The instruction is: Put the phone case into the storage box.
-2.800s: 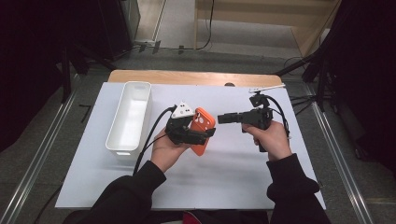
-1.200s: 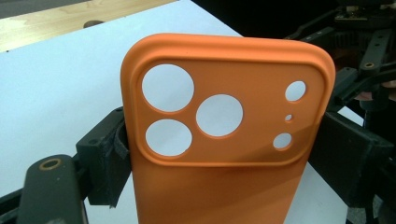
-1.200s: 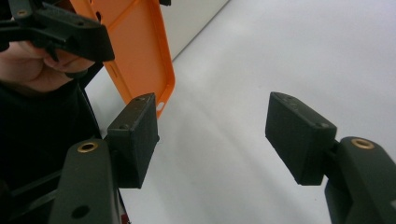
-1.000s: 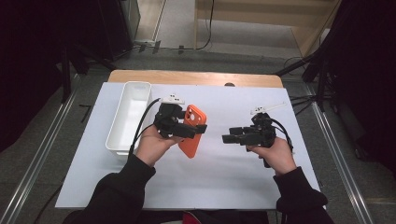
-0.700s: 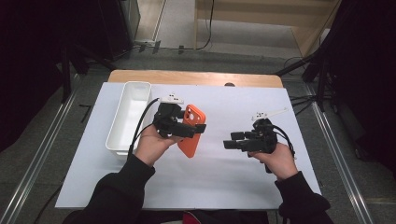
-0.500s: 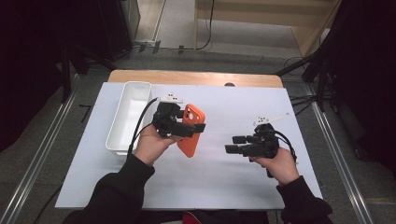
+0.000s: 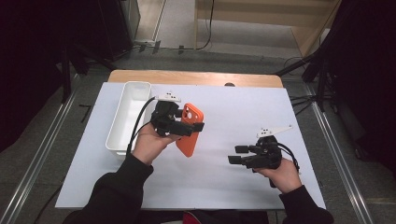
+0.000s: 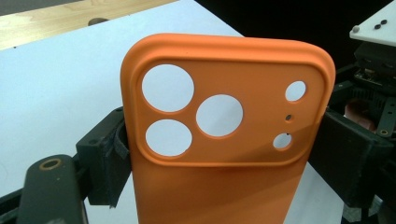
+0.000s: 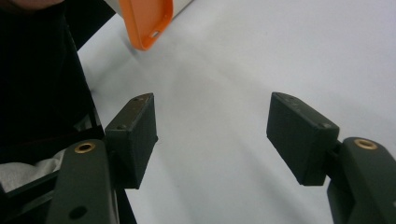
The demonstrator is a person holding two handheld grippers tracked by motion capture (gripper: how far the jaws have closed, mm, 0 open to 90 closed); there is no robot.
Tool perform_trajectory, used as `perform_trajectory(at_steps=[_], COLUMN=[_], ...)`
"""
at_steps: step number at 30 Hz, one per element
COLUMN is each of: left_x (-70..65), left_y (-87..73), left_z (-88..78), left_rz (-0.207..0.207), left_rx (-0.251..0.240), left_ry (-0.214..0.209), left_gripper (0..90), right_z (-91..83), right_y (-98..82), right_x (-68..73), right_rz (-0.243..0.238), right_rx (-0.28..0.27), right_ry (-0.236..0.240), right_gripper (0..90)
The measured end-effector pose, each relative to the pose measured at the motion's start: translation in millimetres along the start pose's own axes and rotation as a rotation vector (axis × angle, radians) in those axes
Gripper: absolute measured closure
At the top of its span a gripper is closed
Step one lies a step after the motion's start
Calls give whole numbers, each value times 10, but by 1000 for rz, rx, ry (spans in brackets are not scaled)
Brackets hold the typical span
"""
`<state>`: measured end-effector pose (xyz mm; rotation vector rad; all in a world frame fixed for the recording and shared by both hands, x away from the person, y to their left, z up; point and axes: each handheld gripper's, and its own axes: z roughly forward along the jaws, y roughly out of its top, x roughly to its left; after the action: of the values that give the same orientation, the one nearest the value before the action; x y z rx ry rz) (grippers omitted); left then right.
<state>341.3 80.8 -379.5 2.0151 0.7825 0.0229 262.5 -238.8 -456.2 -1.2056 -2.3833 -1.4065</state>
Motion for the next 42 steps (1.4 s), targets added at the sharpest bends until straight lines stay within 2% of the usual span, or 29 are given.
perform_trajectory(at_steps=[7,13,19,37,42], left_x=[21,50,55,91,110], left_y=[16,37,57,112,122], left_z=[-45,-102,-147,-322,-383], left_rz=[10,-1,6,3,0], left_rx=[20,26,31,21,13], left_ry=[-6,-12,-7,-2,3], left_gripper=[156,156,156,156,156], right_z=[19,30,29,-18,-28], right_y=[-124,-215,-289,-388,-394], right_x=[-17,-30,-25,-66,-74], right_rz=[3,2,-18,-13,-25], right_rx=[-1,10,7,10,5], right_ry=[12,6,16,6,6], right_gripper=[322,322,323,315,314])
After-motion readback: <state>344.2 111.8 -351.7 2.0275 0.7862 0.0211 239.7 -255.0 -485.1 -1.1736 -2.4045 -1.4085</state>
